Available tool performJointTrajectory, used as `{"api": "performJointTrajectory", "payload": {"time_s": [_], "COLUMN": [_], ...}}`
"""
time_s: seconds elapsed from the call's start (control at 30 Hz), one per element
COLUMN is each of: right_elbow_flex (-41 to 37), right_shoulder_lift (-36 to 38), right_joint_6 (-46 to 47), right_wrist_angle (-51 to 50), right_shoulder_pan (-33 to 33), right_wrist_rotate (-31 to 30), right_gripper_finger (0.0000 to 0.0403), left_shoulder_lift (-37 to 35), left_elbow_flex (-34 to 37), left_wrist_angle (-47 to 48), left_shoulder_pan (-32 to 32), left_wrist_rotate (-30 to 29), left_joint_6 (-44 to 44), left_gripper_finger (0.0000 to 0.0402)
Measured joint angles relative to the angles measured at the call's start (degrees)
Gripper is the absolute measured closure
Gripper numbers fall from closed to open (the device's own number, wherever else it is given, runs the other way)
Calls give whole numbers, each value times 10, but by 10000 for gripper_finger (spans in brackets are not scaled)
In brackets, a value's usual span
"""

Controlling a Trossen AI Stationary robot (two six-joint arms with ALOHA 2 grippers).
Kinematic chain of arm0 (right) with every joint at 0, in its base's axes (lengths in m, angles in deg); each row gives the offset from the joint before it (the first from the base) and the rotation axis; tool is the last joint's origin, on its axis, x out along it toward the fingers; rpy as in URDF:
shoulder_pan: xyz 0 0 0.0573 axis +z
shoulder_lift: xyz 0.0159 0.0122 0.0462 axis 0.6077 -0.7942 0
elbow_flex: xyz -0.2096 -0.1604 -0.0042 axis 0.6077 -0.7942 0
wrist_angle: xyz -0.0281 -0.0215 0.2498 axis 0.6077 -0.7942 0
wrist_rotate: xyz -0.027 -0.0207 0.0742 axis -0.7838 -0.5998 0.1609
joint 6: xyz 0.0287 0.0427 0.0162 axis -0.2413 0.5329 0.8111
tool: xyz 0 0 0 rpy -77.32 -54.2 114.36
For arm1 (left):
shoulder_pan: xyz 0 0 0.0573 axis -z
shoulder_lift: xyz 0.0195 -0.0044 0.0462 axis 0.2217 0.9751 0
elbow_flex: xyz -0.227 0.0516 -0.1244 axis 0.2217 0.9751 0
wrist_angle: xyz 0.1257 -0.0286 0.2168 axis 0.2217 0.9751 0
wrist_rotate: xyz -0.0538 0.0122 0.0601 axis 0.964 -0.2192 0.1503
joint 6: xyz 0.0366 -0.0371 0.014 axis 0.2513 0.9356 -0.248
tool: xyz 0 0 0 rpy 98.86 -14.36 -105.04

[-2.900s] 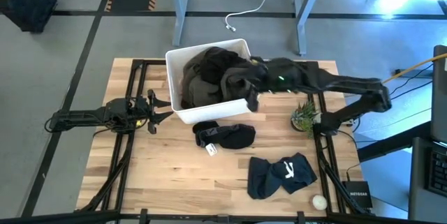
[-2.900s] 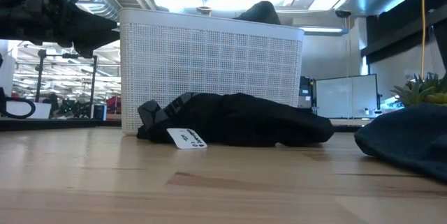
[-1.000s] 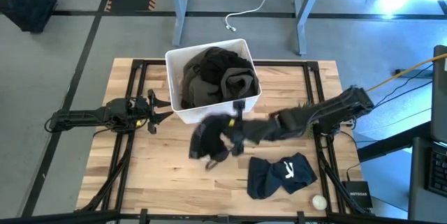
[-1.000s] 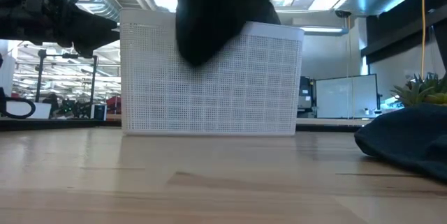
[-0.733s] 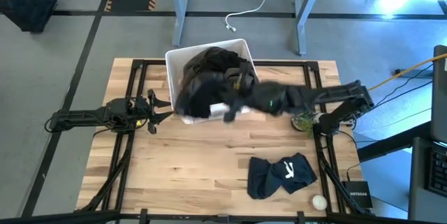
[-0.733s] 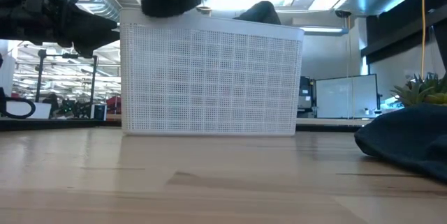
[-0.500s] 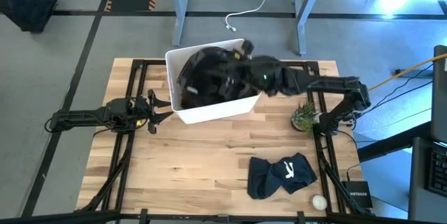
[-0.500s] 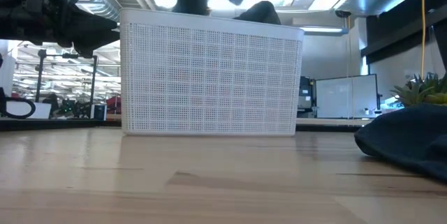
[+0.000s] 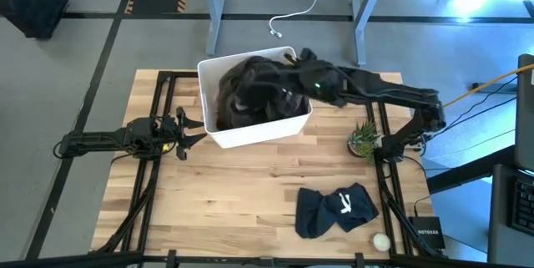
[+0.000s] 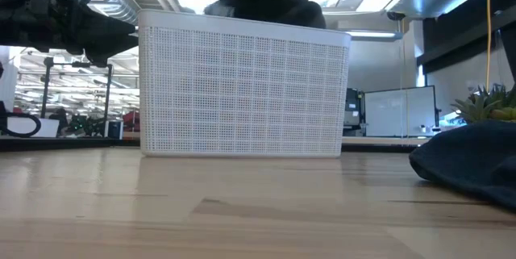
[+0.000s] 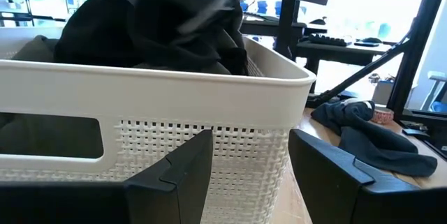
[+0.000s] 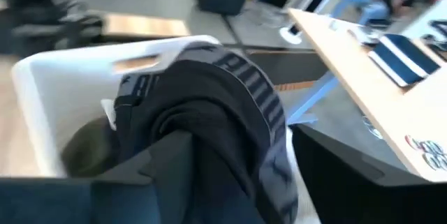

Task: Sort clothes
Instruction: Put the black boxer into the white laundry bin

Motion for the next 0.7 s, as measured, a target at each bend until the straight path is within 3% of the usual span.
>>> {"api": "performJointTrajectory", "payload": {"time_s": [0.2,0.43,0.5,0.7], "right_elbow_flex": [109,131,130,73], "right_shoulder_lift": [2,2,-2,-10], "right_joint_6": [77,127,137,177], "right_wrist_angle": [-198,-268,-283,-295], "right_shoulder_pan": [86,149,155,185], "right_wrist_rotate": [-9,-127,-110,43], "right_gripper_finger": [126,127,127,127], "left_shoulder_lift": [0,0,0,0], "left_elbow_flex": [0,0,0,0], "left_wrist_angle": [0,0,0,0], "left_shoulder_pan": [0,0,0,0], "left_wrist_rotate": [0,0,0,0], "left_joint_6": [0,0,0,0], "left_gripper_finger": [218,218,218,218]}}
